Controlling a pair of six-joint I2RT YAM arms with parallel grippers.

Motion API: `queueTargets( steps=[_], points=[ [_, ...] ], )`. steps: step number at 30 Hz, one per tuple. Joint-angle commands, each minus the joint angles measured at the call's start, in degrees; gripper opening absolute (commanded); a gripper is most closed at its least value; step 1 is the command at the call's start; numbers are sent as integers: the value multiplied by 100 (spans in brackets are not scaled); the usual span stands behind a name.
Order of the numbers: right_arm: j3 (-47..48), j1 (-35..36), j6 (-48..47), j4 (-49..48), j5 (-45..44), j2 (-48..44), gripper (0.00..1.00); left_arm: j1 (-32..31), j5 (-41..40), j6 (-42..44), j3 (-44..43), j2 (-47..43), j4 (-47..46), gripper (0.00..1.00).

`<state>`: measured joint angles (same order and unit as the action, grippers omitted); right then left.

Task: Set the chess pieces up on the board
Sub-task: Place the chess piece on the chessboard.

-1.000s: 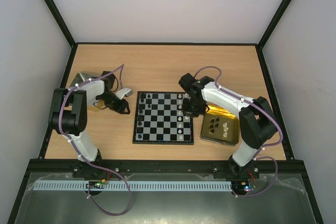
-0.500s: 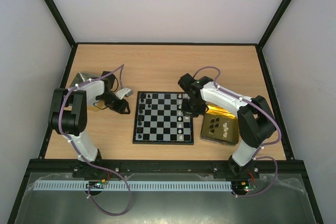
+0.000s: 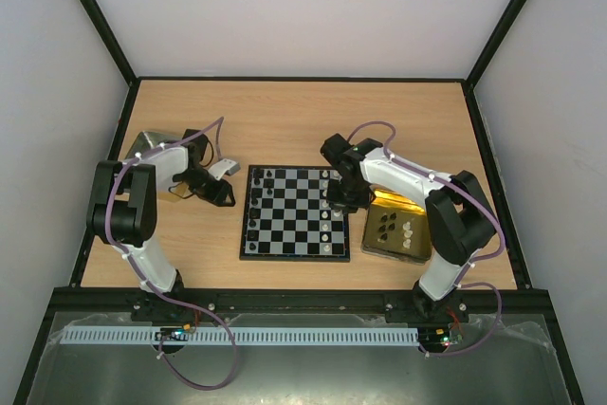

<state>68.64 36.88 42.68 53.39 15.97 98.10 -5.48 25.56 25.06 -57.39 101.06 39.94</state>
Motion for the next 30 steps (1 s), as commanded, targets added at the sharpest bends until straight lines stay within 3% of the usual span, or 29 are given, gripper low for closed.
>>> queueTargets(
  steps=[1, 14, 21, 26, 30],
  points=[
    [61, 64, -47, 32, -8, 38, 14, -24, -167, 61, 210, 108, -20, 39],
    [100, 100, -9, 63, -44, -16, 30, -24, -160, 69, 253, 84, -39, 39],
    [687, 59, 17, 650, -553, -356, 30, -24, -170, 61, 326, 69, -69, 39],
    [854, -270, 172, 1196, -1052, -1106, 30, -15, -200, 74, 355, 31, -74, 39],
    [72, -1103, 93, 1449, -1160, -1845, 30, -6, -186, 70, 340, 17, -83, 39]
  ],
)
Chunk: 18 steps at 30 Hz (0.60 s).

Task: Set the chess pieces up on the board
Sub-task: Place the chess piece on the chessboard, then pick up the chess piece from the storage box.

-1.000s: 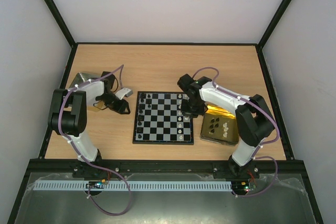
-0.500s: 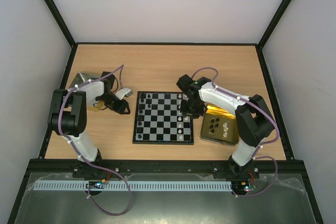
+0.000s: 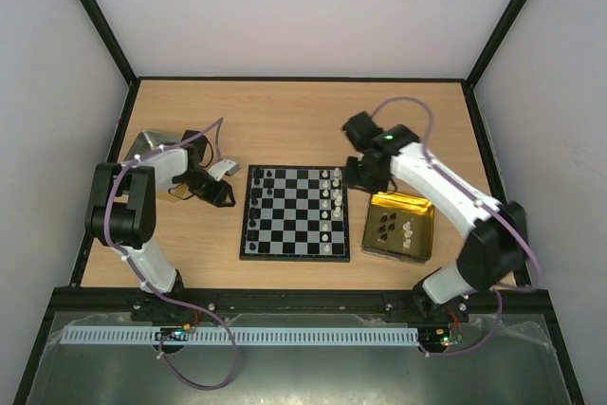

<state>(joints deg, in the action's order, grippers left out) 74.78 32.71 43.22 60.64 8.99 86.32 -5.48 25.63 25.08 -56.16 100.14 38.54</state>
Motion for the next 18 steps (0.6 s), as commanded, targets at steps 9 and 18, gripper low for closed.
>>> queueTargets(
  steps=[9, 18],
  points=[
    [-2184, -1693, -203, 386, -224, -1298, 30, -15, -128, 41, -20, 267, 153, 39],
    [-2498, -2067, -362, 9, -240, -1165, 30, -24, -139, 56, -52, 261, 224, 39]
  ],
)
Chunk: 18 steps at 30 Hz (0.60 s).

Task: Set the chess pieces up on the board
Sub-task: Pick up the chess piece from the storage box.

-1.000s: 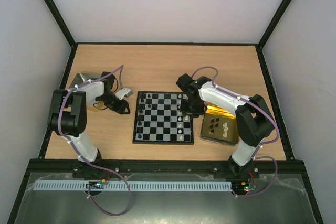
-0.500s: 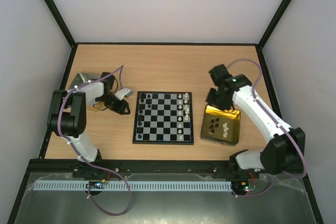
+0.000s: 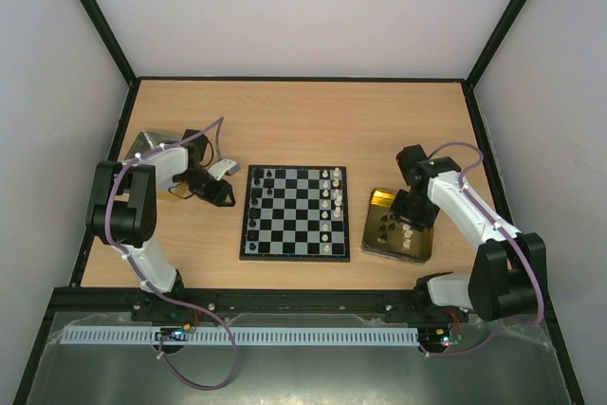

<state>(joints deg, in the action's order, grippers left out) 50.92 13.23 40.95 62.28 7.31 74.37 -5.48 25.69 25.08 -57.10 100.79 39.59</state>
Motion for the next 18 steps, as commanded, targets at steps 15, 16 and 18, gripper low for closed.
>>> queueTargets(
  steps=[15, 16, 18],
  points=[
    [-251, -671, -381, -655, 203, 465, 30, -24, -192, 72, 5, 222, 133, 39],
    [-266, -675, -384, -692, 226, 487, 29, -24, -189, 67, 10, 226, 128, 39],
    [-290, -680, -379, -753, 268, 540, 29, -24, -185, 59, 15, 223, 125, 39]
  ],
)
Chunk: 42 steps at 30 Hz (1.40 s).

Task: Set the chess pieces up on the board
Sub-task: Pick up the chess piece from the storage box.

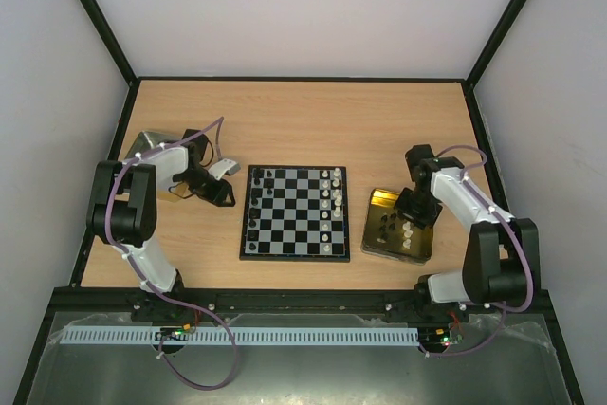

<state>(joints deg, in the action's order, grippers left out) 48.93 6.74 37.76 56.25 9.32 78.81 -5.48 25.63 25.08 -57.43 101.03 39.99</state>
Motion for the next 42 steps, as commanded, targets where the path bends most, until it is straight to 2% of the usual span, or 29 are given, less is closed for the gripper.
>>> queueTargets(
  steps=[1, 8, 13, 31, 42],
  points=[
    [-108, -39, -49, -172, 69, 118, 28, -24, -177, 58, 48, 198, 80, 39],
    [-204, -35, -18, -328, 175, 271, 25, -24, -208, 67, 56, 216, 60, 39],
    [-263, -34, 18, -347, 91, 272, 19, -24, -190, 50, 98, 215, 13, 39],
    [-379, -68, 100, -369, -150, 187, 20, -24, -174, 50, 157, 202, -19, 39],
    [-367, -118, 120, -473, -195, 275, 12, -24, -164, 58, 219, 198, -60, 39]
  ],
)
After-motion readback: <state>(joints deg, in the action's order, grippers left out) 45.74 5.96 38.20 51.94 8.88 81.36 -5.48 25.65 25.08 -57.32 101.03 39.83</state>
